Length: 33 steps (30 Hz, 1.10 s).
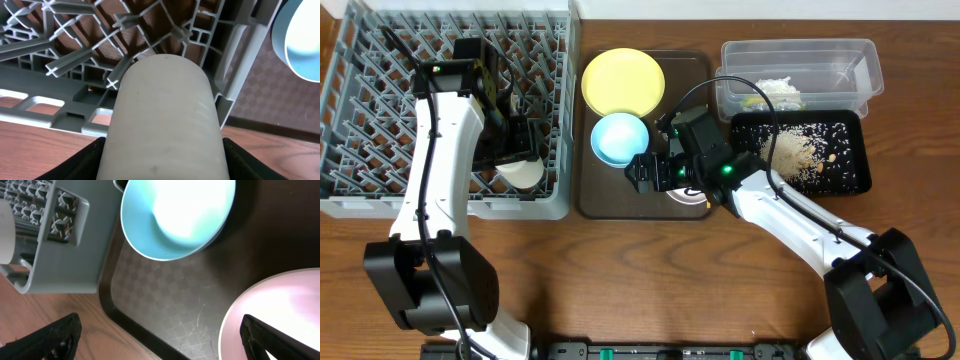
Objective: Sort waste into correct bins and load items into the dishwasher
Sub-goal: 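Lower the white cup into the rack and open the left gripper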
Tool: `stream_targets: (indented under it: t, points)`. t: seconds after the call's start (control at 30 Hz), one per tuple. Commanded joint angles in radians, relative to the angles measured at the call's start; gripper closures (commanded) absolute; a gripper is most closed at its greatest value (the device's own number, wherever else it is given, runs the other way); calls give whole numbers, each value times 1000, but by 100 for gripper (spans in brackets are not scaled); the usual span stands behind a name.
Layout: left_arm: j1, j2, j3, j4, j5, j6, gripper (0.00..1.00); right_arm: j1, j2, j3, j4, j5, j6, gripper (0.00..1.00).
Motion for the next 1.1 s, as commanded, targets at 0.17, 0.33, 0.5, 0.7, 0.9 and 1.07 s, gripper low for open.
stream_targets:
  t: [0.17, 0.33, 0.5, 0.7, 0.9, 1.07]
  points:
    - [-11, 12, -58, 18, -8, -8, 53, 10, -8, 7, -5, 7, -15, 1]
    - [-16, 12, -105, 56, -8, -9, 52, 10, -8, 7, -5, 7, -15, 1]
    - [-16, 12, -114, 72, -8, -9, 36, 10, -8, 8, -5, 7, -15, 1]
    - [-16, 12, -114, 76, -8, -9, 20, 10, -8, 7, -5, 7, -15, 1]
    - [-16, 12, -114, 80, -8, -9, 11, 10, -8, 8, -5, 7, -15, 1]
    - [-16, 11, -105, 83, -8, -9, 10, 10, -8, 8, -3, 7, -15, 1]
